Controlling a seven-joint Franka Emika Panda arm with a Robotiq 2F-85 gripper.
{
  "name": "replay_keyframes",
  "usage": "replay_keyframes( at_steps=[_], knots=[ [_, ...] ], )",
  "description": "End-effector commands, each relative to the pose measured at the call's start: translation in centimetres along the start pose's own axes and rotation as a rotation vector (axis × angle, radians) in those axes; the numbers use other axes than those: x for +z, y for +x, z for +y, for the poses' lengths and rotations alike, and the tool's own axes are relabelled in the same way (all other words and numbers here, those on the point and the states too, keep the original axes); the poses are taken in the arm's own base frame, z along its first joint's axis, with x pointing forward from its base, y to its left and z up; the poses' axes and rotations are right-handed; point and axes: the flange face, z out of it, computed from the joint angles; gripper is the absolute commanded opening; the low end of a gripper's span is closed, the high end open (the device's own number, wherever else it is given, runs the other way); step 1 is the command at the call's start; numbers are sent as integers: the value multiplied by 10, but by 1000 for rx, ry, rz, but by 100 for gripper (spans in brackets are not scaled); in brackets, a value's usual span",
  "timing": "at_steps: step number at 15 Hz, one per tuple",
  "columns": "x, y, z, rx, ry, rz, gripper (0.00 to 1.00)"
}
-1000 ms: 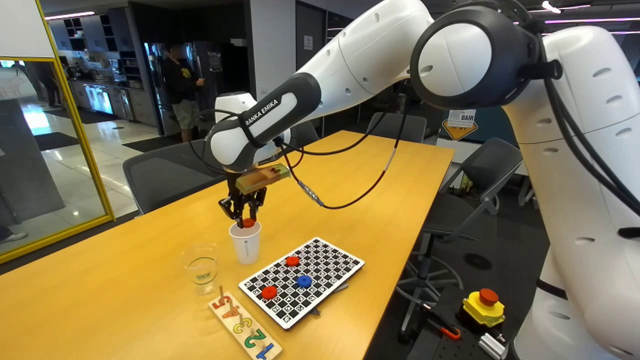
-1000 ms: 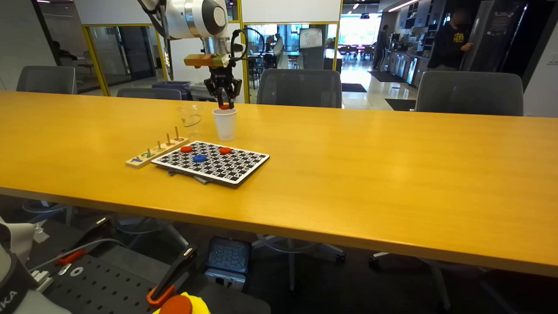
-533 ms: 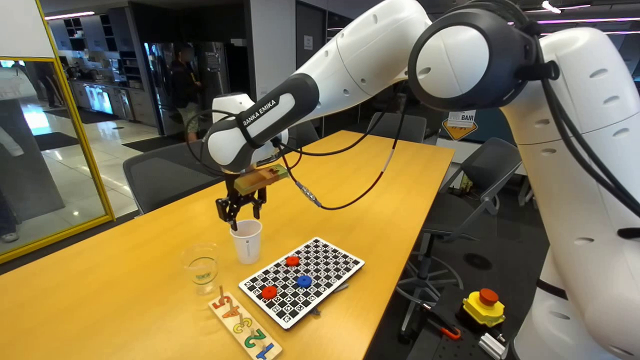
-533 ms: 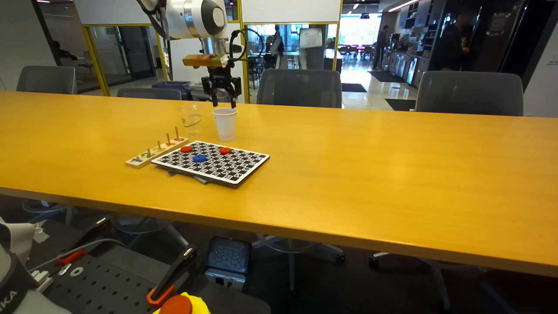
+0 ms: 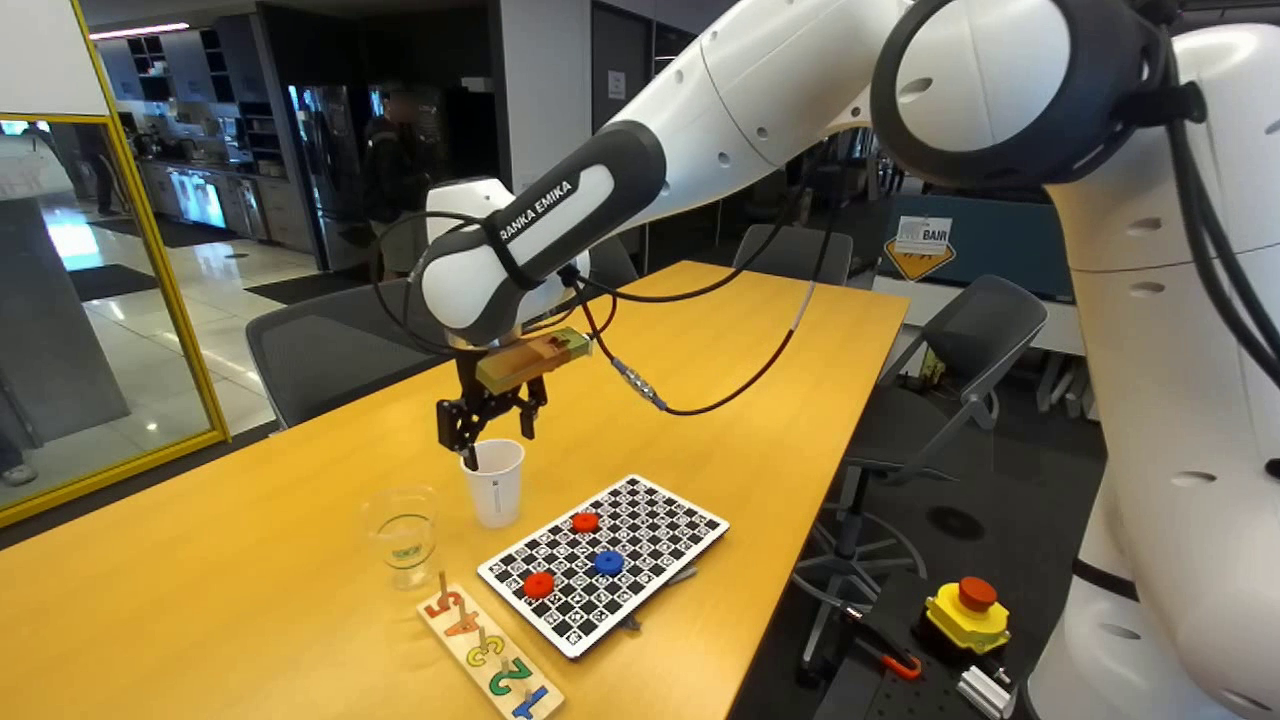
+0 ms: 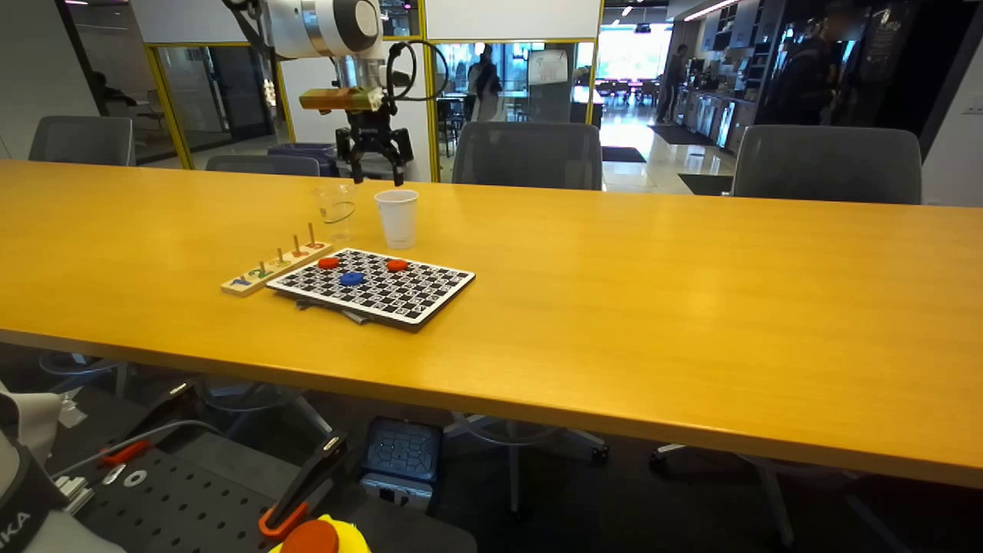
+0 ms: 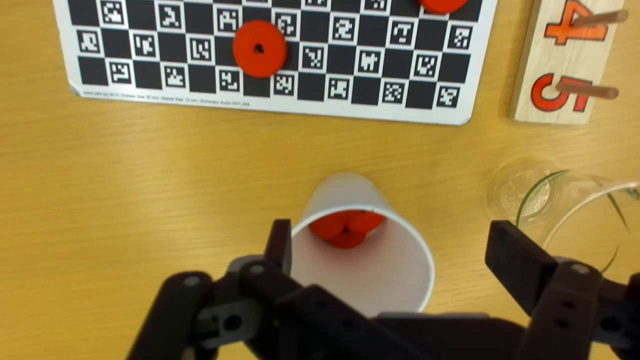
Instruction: Put the blue ring in the clear cup and the orange rings in the white cup
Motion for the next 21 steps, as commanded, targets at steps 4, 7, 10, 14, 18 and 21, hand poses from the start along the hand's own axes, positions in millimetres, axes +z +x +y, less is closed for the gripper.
replay_keyframes(
  at_steps=[4, 7, 10, 14, 18, 21],
  knots=[
    [11, -72, -31, -61, 16, -57, 100],
    [30, -90, -35, -78, 35, -76, 100],
    [55, -97, -34, -82, 52, -81, 100],
    [76, -105, -32, -88, 69, -73, 100],
    [92, -107, -34, -99, 78, -64, 100],
    [102, -106, -36, -107, 82, -61, 100]
  ],
)
